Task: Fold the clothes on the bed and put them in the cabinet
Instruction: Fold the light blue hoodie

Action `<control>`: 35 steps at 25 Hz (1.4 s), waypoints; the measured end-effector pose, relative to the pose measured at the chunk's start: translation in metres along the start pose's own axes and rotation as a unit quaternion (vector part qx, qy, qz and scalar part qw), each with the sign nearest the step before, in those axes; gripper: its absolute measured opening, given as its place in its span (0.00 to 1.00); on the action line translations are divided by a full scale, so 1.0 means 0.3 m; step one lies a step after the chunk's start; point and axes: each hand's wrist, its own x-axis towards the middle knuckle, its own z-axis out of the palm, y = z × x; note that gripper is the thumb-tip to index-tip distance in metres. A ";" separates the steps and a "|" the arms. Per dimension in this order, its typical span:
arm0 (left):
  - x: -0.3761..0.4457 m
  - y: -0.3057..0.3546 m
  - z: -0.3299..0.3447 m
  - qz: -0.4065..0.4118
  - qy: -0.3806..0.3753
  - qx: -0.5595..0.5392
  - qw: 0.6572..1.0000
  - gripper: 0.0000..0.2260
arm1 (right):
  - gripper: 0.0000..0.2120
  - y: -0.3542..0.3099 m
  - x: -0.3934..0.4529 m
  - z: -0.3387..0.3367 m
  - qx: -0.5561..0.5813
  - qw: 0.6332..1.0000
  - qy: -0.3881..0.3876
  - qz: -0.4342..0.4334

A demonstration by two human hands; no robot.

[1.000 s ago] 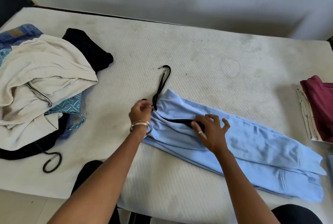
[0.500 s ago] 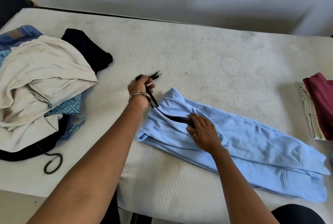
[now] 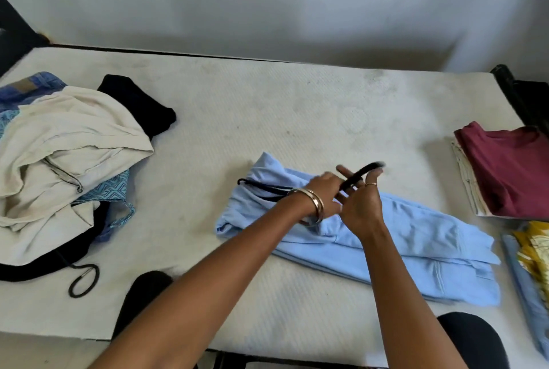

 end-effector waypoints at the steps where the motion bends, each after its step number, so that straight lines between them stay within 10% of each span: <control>1: -0.005 0.000 0.029 0.015 -0.027 0.009 0.999 0.20 | 0.41 -0.002 -0.007 -0.054 -0.007 0.999 0.046 0.008; 8: -0.047 -0.400 -0.075 -0.149 0.152 0.100 0.972 0.24 | 0.24 0.058 0.015 -0.202 -0.181 0.887 0.418 -0.077; 12: 0.012 -0.524 -0.160 -0.098 0.114 0.160 0.976 0.33 | 0.08 0.083 0.055 -0.036 -0.427 0.835 0.177 -0.298; 15: 0.090 -0.539 -0.202 -0.082 0.010 0.240 0.967 0.21 | 0.16 0.121 0.132 0.051 -0.586 0.745 -0.016 -0.318; 20: 0.149 -0.611 -0.258 -0.150 -0.033 0.428 0.890 0.14 | 0.22 0.295 0.235 -0.015 -0.793 0.489 0.070 -0.356; 24: 0.135 -0.650 -0.144 -0.212 0.025 0.381 0.900 0.16 | 0.19 0.345 0.285 -0.069 -0.787 0.360 0.138 -0.482; 28: 0.081 -0.722 -0.109 -0.255 0.161 0.064 0.951 0.20 | 0.16 0.311 0.234 -0.050 -0.750 0.379 0.113 -0.530; 32: -0.118 -0.776 -0.054 -0.285 0.241 -0.144 0.916 0.13 | 0.22 0.360 0.124 0.005 -0.719 0.431 -0.028 -0.545; 35: -0.283 -0.748 0.031 -0.268 0.208 -0.285 0.896 0.13 | 0.29 0.440 0.086 -0.001 -0.784 0.384 -0.108 -0.477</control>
